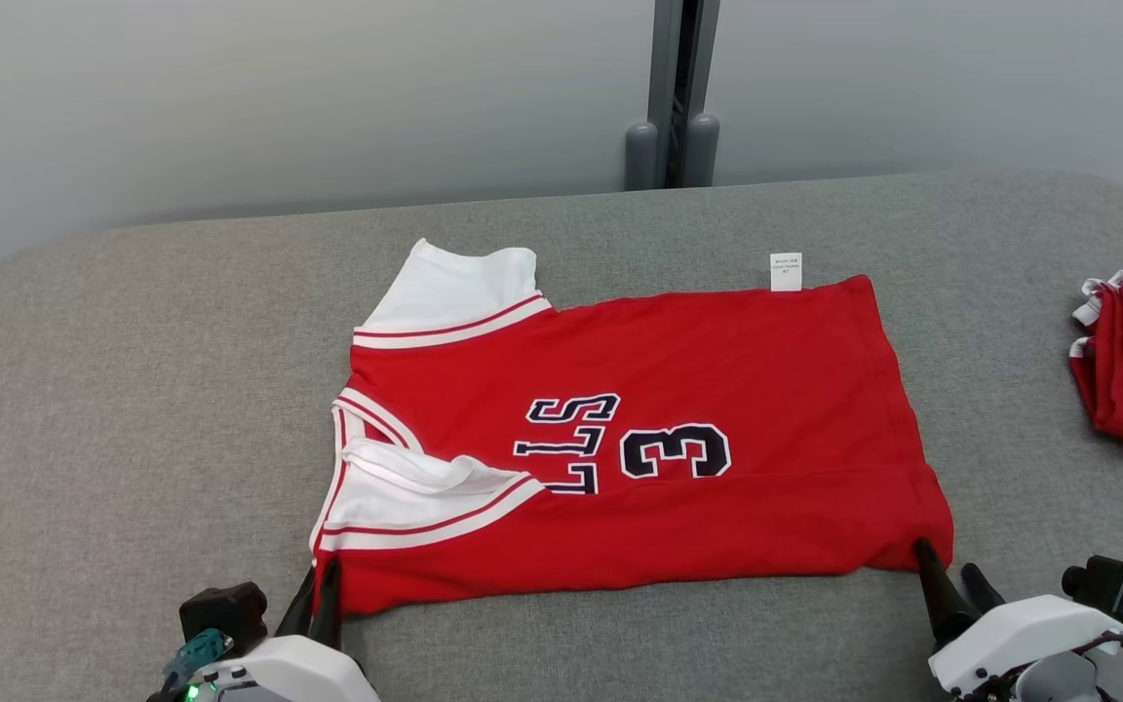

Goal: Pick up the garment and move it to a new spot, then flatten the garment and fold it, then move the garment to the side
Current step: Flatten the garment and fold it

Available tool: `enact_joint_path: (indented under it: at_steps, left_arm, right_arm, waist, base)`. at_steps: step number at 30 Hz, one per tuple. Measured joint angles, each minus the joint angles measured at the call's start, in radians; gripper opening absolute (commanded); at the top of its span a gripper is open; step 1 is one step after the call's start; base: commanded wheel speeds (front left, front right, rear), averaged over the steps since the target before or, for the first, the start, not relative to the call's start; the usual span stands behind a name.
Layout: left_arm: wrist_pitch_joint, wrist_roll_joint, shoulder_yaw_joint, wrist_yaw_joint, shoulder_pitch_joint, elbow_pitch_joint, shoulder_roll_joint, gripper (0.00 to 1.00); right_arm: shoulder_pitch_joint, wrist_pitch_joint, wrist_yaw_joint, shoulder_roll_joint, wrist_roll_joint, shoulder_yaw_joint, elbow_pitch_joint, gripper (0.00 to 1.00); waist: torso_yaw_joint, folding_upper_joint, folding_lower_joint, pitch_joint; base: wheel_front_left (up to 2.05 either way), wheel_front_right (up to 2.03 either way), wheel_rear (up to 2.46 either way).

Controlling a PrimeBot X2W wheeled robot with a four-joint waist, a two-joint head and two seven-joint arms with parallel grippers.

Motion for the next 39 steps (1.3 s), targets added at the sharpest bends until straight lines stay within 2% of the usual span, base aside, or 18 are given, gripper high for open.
enact_joint_path:
  at_steps: [3,4,5,6,7,8,23,31,39]
  left_arm:
    - [0.003,0.002,-0.005,0.000,0.001,-0.007,0.001,0.00]
    - [0.003,0.002,-0.007,0.000,0.001,-0.008,0.002,0.00]
    - [0.004,0.002,-0.009,0.000,0.001,-0.009,0.002,0.00]
    - [0.005,0.003,-0.010,0.000,0.001,-0.010,0.002,0.00]
    - [0.007,0.003,-0.011,0.000,0.002,-0.012,0.003,0.00]
    - [0.009,0.003,-0.012,0.000,0.004,-0.012,0.003,0.00]
    - [0.028,0.003,-0.034,0.006,0.023,-0.020,0.016,0.00]
    - [0.040,-0.001,-0.052,0.006,0.081,-0.044,0.027,0.00]
    - [0.070,0.008,-0.072,0.012,0.140,-0.125,0.088,0.00]
  right_arm:
    - [-0.009,-0.007,0.000,0.000,0.017,0.019,0.010,1.00]
    - [-0.011,-0.007,0.000,0.000,0.025,0.030,0.010,0.87]
    - [-0.013,-0.008,0.000,0.000,0.033,0.038,0.010,0.41]
    - [-0.015,-0.012,0.000,-0.001,0.039,0.044,0.011,0.28]
    - [-0.018,-0.014,0.000,-0.004,0.046,0.049,0.012,0.06]
    - [-0.020,-0.017,0.000,-0.007,0.051,0.058,0.012,0.00]
    - [-0.029,-0.064,0.000,-0.090,0.124,0.146,-0.005,0.00]
    - [0.022,0.035,0.000,-0.167,0.170,0.221,-0.060,0.00]
    - [0.096,0.203,0.000,-0.258,0.244,0.249,-0.162,0.00]
  waist:
    - [0.005,0.0000,0.0000,0.003]
    - [0.006,0.0000,0.0000,0.004]
    - [0.008,0.0000,0.0000,0.004]
    - [0.009,0.0001,0.0000,0.004]
    - [0.009,0.0000,0.0000,0.004]
    - [0.010,0.0000,-0.0001,0.004]
    - [0.013,0.0000,0.0000,-0.008]
    - [0.008,0.0000,-0.0001,-0.061]
    - [0.011,0.0000,0.0000,-0.089]
  base:
    - [0.00,0.00,0.00]
    - [0.00,0.00,0.00]
    - [0.00,0.00,0.00]
    - [0.00,0.00,0.00]
    - [0.00,0.00,0.00]
    - [0.00,0.00,0.00]
    - [0.00,0.00,0.00]
    - [0.00,0.00,0.00]
    - [0.00,0.00,0.00]
